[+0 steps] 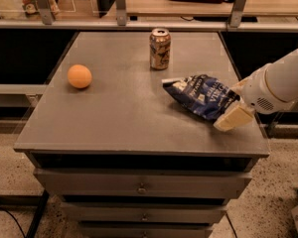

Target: Move blue chip bag near orange

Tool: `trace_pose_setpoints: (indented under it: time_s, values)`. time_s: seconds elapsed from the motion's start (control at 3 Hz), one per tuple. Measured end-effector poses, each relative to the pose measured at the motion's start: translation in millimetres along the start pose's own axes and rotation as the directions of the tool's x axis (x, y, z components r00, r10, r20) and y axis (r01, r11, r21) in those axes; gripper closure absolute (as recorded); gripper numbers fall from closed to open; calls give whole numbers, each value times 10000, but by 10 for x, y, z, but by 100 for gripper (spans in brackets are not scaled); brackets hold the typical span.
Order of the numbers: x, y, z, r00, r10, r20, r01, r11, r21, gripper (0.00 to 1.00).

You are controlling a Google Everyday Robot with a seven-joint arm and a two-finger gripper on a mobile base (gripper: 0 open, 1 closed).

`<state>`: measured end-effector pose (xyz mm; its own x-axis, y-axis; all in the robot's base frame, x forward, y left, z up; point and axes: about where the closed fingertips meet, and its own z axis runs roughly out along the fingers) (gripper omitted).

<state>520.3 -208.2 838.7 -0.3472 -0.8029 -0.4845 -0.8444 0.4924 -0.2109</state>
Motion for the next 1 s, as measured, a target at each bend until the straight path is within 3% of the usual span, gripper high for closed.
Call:
trace_pose_setpoints:
  time_s: [0.67,1.0]
  values:
    - [-41,29,103,10000,5,78,-4,9998,-181,85]
    - [-52,37,105,10000,-20,76,21,9998,-189,100]
